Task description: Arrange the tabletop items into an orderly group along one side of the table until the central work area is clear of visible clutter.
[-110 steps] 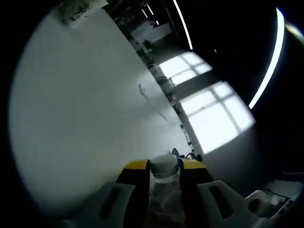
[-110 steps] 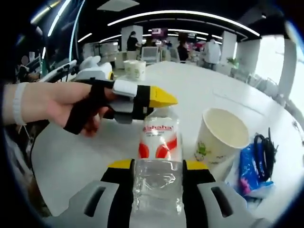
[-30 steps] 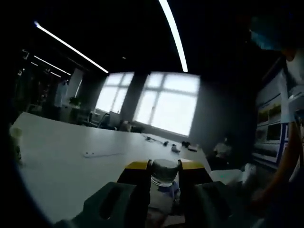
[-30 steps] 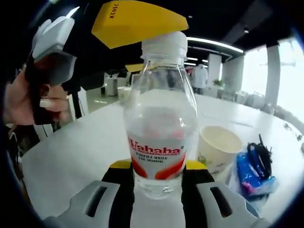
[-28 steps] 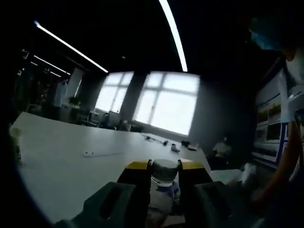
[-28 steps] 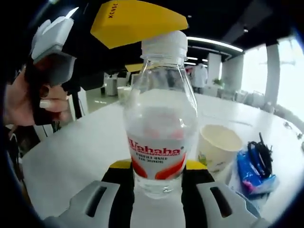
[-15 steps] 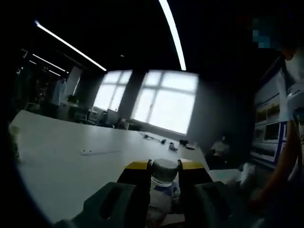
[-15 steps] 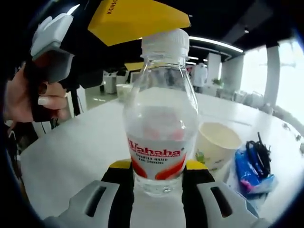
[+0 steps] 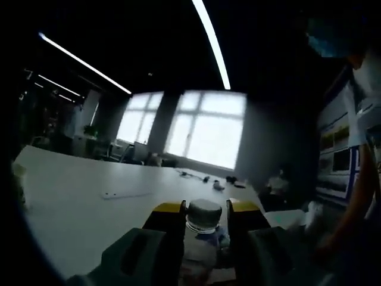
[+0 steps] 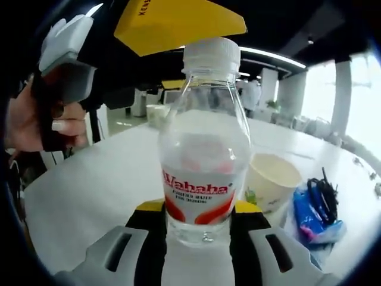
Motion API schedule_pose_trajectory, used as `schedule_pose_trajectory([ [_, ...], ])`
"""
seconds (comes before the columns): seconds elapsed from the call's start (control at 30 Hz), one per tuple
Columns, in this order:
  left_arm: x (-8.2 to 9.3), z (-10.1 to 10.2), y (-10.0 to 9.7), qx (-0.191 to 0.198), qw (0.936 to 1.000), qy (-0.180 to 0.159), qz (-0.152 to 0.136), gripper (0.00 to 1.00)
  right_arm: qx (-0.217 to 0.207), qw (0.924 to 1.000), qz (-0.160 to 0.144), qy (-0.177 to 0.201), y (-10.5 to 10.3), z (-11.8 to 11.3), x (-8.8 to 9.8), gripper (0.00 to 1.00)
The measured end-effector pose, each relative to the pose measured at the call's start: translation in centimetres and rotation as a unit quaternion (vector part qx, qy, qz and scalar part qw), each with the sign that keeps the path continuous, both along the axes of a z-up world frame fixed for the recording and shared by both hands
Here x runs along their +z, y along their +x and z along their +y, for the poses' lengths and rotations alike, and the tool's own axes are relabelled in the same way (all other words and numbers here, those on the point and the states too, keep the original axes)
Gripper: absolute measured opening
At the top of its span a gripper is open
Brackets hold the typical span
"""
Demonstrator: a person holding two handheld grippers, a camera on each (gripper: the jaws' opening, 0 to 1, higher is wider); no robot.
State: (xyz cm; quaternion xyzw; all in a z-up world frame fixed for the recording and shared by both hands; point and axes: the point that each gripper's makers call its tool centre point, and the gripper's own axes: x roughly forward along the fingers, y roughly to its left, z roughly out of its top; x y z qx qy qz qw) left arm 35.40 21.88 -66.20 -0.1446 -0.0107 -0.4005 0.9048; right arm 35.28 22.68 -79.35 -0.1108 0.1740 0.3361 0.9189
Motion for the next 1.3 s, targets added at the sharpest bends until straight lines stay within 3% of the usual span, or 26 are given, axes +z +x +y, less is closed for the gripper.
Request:
schedule_pose_trajectory([
  [0.27,-0.7,0.1,0.1,0.005,0.9999,0.004,0.012,0.29,0.005,0.9999,0.007,0.006,-0.3,0.0,-0.2,0.42],
  [0.47,-1.3,0.6,0.2,0.017,0.9995,0.005,0.028,0.33,0.011,0.9992,0.037,0.013,-1.4,-0.4,-0.5,0.50],
  [0.5,-1.3,0.8,0.2,0.024,0.9993,0.005,0.028,0.35,0.021,0.9982,0.053,0.017,-2.2,-0.6,-0.5,0.52],
  [0.57,-1.6,1.2,-0.1,0.034,0.9987,0.000,0.038,0.38,0.044,0.9975,0.050,0.025,-3.2,-1.1,0.2,0.53],
  [0.6,-1.4,1.7,-0.2,0.049,0.9971,-0.029,0.051,0.39,0.059,0.9962,0.060,0.023,-3.8,-1.4,0.2,0.53],
  [0.67,-1.6,2.2,-0.6,0.062,0.9969,-0.024,0.043,0.39,0.069,0.9946,0.074,0.021,-4.4,-2.6,0.1,0.53],
  [0.73,-2.1,2.6,-1.0,0.079,0.9951,-0.023,0.056,0.41,0.083,0.9928,0.084,0.020,-4.6,-3.6,0.0,0.53],
  [0.93,-2.0,3.0,-2.2,0.120,0.9914,-0.012,0.050,0.46,0.165,0.9808,0.093,0.048,-5.0,-4.8,1.5,0.52],
  [1.03,-2.6,3.1,-2.4,0.136,0.9888,-0.005,0.061,0.53,0.189,0.9760,0.099,0.045,-4.5,-5.4,2.0,0.52],
  [1.1,-3.1,3.2,-2.5,0.148,0.9862,-0.001,0.074,0.59,0.217,0.9682,0.111,0.054,-4.7,-5.5,2.4,0.54],
  [1.2,-3.4,3.0,-2.8,0.153,0.9853,0.027,0.071,0.67,0.251,0.9594,0.122,0.037,-4.8,-6.2,2.6,0.56],
  [1.23,-3.6,2.8,-3.0,0.150,0.9846,0.025,0.085,0.69,0.270,0.9558,0.114,0.026,-4.9,-6.5,2.8,0.56],
  [1.3,-3.7,2.7,-3.3,0.148,0.9843,0.030,0.091,0.71,0.290,0.9485,0.126,0.021,-5.2,-7.0,3.1,0.58],
])
